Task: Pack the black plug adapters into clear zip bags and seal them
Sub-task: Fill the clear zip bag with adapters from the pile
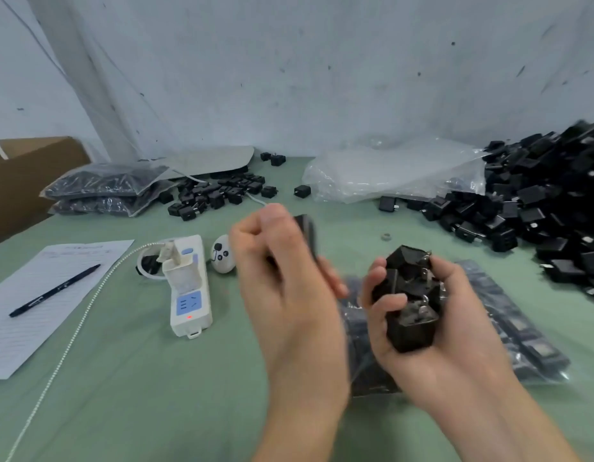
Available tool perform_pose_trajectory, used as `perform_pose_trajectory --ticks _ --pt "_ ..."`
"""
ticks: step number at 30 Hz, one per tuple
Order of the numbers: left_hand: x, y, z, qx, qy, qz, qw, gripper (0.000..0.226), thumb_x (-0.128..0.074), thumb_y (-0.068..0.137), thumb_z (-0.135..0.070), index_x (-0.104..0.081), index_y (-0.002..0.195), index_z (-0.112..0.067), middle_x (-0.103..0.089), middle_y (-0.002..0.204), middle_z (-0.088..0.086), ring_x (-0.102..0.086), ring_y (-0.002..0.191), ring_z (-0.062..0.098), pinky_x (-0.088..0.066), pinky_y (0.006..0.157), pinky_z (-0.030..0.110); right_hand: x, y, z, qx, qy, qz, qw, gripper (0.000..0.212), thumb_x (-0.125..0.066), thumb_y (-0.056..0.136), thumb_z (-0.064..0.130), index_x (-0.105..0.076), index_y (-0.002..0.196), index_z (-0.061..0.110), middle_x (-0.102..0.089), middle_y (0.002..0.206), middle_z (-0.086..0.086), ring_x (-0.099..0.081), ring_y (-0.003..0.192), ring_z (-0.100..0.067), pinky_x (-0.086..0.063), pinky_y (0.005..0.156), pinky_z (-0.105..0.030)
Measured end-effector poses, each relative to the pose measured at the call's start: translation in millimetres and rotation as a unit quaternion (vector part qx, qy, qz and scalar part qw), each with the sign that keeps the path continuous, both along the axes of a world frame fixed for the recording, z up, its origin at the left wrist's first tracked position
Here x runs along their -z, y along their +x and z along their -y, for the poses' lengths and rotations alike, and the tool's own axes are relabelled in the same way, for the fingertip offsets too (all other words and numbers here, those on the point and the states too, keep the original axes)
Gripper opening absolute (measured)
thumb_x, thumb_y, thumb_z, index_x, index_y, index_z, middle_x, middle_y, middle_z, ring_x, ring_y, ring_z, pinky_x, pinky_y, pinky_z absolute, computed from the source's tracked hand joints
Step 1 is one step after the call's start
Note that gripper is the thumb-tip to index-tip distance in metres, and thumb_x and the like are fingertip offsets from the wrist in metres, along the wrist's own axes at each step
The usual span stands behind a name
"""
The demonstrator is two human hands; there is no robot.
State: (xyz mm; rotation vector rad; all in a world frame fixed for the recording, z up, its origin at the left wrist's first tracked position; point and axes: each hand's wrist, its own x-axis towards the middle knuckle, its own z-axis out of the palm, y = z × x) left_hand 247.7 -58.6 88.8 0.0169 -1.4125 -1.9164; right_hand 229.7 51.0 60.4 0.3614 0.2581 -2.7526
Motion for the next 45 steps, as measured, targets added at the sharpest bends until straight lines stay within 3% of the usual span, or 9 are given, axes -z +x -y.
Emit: perform_pose_trajectory --ticks 6,15,19,23,28,35,40,42,45 --pt "44 -6 77 -0.007 -0.01 0.238 0.971 0.019 -0.064 0.095 -0.027 -0.063 0.113 -0.022 -0.07 0.101 -0.004 -0.059 0.071 0.003 -0.047 0.076 0.026 -1 -18 -52 0.042 0.034 -0.001 0.999 0.037 -0.067 0.082 0.035 -0.06 0.11 0.012 -0.064 0.098 0.004 -0.061 0.063 -0.01 -0.041 0.037 -0.016" --pt "76 10 76 0.097 -0.292 0.346 0.887 0.044 -0.066 0.087 0.005 -0.07 0.11 -0.031 -0.068 0.109 -0.005 -0.067 0.087 -0.002 -0.042 0.072 -0.001 14 -34 -103 0.137 0.052 -0.063 0.987 0.03 -0.065 0.083 0.037 -0.065 0.105 0.016 -0.062 0.104 0.008 -0.059 0.074 -0.004 -0.04 0.045 -0.011" --pt "76 9 62 0.161 -0.225 0.311 0.909 0.045 -0.065 0.087 0.009 -0.075 0.106 -0.03 -0.075 0.106 -0.005 -0.069 0.093 -0.006 -0.047 0.077 0.003 18 -31 -109 0.131 0.094 -0.071 0.984 0.03 -0.06 0.089 0.043 -0.066 0.107 0.02 -0.062 0.105 0.009 -0.059 0.075 -0.003 -0.04 0.044 -0.011" --pt "81 5 50 0.222 -0.148 0.308 0.913 0.064 -0.044 0.087 0.024 -0.077 0.104 -0.028 -0.075 0.112 -0.003 -0.068 0.109 0.01 -0.052 0.097 0.03 21 -25 -108 0.124 0.097 -0.05 0.986 0.033 -0.059 0.09 0.043 -0.062 0.113 0.019 -0.063 0.104 0.008 -0.059 0.073 -0.004 -0.041 0.042 -0.012" --pt "85 2 46 0.235 -0.005 0.326 0.916 0.072 -0.029 0.08 0.031 -0.065 0.117 -0.019 -0.076 0.11 0.003 -0.072 0.1 0.013 -0.058 0.074 0.024 23 -22 -106 0.097 0.112 -0.047 0.988 0.035 -0.068 0.081 0.04 -0.066 0.11 0.021 -0.064 0.104 0.007 -0.061 0.073 -0.006 -0.041 0.042 -0.014" --pt "67 1 51 0.204 0.049 0.325 0.922 0.026 -0.049 0.098 -0.007 -0.057 0.117 -0.023 -0.077 0.095 0.016 -0.075 0.085 0.024 -0.058 0.07 0.032 21 -22 -106 0.089 0.114 -0.052 0.988 0.03 -0.068 0.079 0.039 -0.069 0.104 0.022 -0.063 0.105 0.008 -0.059 0.074 -0.005 -0.041 0.042 -0.014" --pt "62 2 35 0.285 0.124 0.314 0.897 0.076 -0.082 0.048 0.001 -0.06 0.119 -0.017 -0.074 0.096 0.024 -0.075 0.084 0.032 -0.062 0.066 0.032 19 -21 -101 0.086 0.116 -0.044 0.989 0.031 -0.068 0.081 0.039 -0.069 0.105 0.02 -0.064 0.106 0.007 -0.061 0.075 -0.006 -0.041 0.042 -0.014" --pt "59 0 36 0.296 0.152 0.311 0.891 0.078 -0.077 0.046 0.009 -0.061 0.119 -0.013 -0.073 0.099 0.026 -0.075 0.085 0.034 -0.063 0.066 0.034 19 -21 -98 0.078 0.111 -0.041 0.99 0.03 -0.066 0.084 0.041 -0.068 0.106 0.021 -0.064 0.107 0.008 -0.061 0.074 -0.006 -0.041 0.041 -0.015" --pt "56 0 47 0.294 0.162 0.308 0.89 0.068 -0.07 0.055 -0.015 -0.059 0.122 -0.012 -0.072 0.102 0.029 -0.073 0.09 0.04 -0.063 0.069 0.04 18 -23 -93 0.072 0.127 -0.041 0.988 0.031 -0.064 0.088 0.044 -0.069 0.107 0.02 -0.065 0.105 0.007 -0.06 0.073 -0.007 -0.04 0.04 -0.015"
